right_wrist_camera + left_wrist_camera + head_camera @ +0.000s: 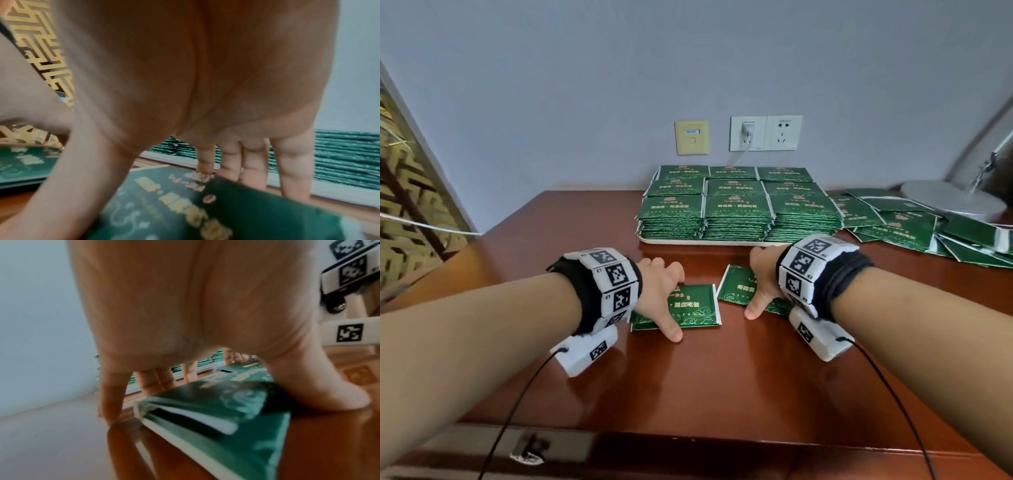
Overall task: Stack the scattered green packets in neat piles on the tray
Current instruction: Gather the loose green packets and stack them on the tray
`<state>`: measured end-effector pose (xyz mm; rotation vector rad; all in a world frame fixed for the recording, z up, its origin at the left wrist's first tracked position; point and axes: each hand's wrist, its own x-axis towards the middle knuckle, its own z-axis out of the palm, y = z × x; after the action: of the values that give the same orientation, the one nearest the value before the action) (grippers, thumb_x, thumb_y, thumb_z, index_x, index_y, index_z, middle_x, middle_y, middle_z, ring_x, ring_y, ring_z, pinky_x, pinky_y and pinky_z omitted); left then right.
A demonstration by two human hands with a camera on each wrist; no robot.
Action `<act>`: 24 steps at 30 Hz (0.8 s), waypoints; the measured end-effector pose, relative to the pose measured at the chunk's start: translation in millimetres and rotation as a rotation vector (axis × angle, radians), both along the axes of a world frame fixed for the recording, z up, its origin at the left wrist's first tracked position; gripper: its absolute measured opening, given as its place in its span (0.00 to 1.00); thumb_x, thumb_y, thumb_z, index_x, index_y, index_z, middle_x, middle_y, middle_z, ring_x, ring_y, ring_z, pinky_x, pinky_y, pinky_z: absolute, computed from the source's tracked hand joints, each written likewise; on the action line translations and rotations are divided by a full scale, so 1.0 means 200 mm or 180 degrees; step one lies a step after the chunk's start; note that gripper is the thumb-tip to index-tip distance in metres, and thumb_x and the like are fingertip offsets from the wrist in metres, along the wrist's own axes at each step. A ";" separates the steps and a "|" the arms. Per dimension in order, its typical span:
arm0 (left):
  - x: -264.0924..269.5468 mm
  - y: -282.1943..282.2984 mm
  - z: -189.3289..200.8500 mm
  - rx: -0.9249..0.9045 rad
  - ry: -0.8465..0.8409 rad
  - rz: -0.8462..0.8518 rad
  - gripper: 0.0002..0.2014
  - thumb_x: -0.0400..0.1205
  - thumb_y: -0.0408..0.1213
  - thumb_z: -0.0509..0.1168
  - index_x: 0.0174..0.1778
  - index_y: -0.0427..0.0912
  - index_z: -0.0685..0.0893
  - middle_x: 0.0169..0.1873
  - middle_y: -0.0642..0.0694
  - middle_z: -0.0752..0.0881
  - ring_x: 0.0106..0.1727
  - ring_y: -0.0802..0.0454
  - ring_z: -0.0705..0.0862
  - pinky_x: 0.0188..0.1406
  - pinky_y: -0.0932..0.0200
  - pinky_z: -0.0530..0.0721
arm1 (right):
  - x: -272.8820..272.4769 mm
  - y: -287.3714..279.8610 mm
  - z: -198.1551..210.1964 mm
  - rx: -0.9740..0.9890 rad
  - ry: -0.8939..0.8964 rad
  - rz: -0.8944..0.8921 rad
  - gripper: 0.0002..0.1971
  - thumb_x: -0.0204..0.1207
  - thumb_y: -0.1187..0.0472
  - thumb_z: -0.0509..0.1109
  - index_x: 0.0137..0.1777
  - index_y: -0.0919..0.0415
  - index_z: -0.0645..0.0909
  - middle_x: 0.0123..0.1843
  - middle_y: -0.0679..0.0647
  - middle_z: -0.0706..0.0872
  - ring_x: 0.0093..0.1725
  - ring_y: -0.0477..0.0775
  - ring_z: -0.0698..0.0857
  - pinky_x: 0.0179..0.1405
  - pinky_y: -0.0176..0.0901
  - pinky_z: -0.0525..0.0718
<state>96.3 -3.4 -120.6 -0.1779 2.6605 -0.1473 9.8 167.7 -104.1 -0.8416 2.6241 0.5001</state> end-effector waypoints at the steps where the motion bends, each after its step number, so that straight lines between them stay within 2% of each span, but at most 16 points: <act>1: 0.00 0.00 0.00 0.0007 -0.0027 0.0009 0.50 0.62 0.65 0.76 0.74 0.51 0.60 0.61 0.48 0.71 0.63 0.49 0.71 0.63 0.48 0.77 | 0.00 0.00 0.00 0.0032 -0.0051 -0.0046 0.43 0.64 0.35 0.76 0.70 0.68 0.73 0.63 0.58 0.84 0.60 0.59 0.83 0.45 0.45 0.76; 5: -0.03 0.00 0.00 -0.0057 -0.0145 -0.0016 0.50 0.61 0.66 0.77 0.72 0.49 0.60 0.61 0.47 0.72 0.62 0.48 0.73 0.62 0.45 0.78 | -0.02 -0.02 0.00 0.0090 -0.0212 -0.0124 0.42 0.63 0.34 0.76 0.67 0.67 0.77 0.58 0.56 0.87 0.49 0.56 0.83 0.46 0.45 0.77; 7: -0.03 0.01 0.00 -0.0078 -0.0172 -0.0058 0.51 0.61 0.65 0.77 0.73 0.47 0.60 0.63 0.46 0.73 0.63 0.47 0.74 0.63 0.45 0.78 | -0.03 -0.03 0.01 0.0060 -0.0235 -0.0158 0.42 0.62 0.34 0.77 0.67 0.67 0.78 0.57 0.55 0.87 0.50 0.57 0.84 0.46 0.45 0.78; 11: -0.04 0.02 0.01 -0.0026 -0.0244 -0.0120 0.52 0.63 0.63 0.77 0.74 0.42 0.58 0.61 0.45 0.76 0.59 0.46 0.79 0.61 0.44 0.81 | -0.01 -0.05 0.03 0.0024 -0.0281 -0.0161 0.36 0.61 0.37 0.79 0.61 0.65 0.82 0.39 0.49 0.84 0.43 0.55 0.83 0.41 0.44 0.78; 13: -0.05 0.03 0.01 0.0077 -0.0267 -0.0137 0.50 0.65 0.60 0.78 0.73 0.43 0.58 0.55 0.46 0.80 0.54 0.46 0.83 0.57 0.45 0.84 | 0.01 -0.06 0.04 0.0011 -0.0274 -0.0202 0.35 0.61 0.39 0.80 0.60 0.64 0.82 0.35 0.48 0.81 0.43 0.55 0.83 0.43 0.44 0.79; 16: -0.04 0.04 0.00 0.0168 -0.0259 -0.0176 0.46 0.65 0.58 0.78 0.70 0.45 0.59 0.49 0.46 0.83 0.49 0.47 0.85 0.53 0.44 0.87 | 0.03 -0.06 0.06 0.0080 -0.0222 -0.0239 0.36 0.63 0.38 0.79 0.64 0.63 0.81 0.37 0.49 0.82 0.44 0.56 0.82 0.46 0.46 0.80; 21: -0.04 0.03 0.00 0.0296 -0.0325 -0.0080 0.45 0.66 0.55 0.79 0.70 0.48 0.58 0.52 0.45 0.83 0.51 0.45 0.86 0.54 0.43 0.87 | 0.04 -0.07 0.07 0.0301 -0.0204 -0.0199 0.38 0.66 0.37 0.76 0.69 0.63 0.78 0.53 0.53 0.85 0.47 0.57 0.81 0.49 0.47 0.79; 24: -0.04 0.04 0.00 0.0221 -0.0343 -0.0091 0.46 0.66 0.56 0.79 0.71 0.46 0.58 0.55 0.45 0.80 0.52 0.46 0.84 0.54 0.44 0.86 | 0.05 -0.06 0.08 0.0376 -0.0161 -0.0053 0.39 0.69 0.37 0.73 0.71 0.65 0.75 0.61 0.56 0.85 0.48 0.55 0.79 0.48 0.46 0.77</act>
<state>88.2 4.8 -120.1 -0.1065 2.5571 -0.0716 19.4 155.2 -87.9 -0.7842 2.5260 0.6144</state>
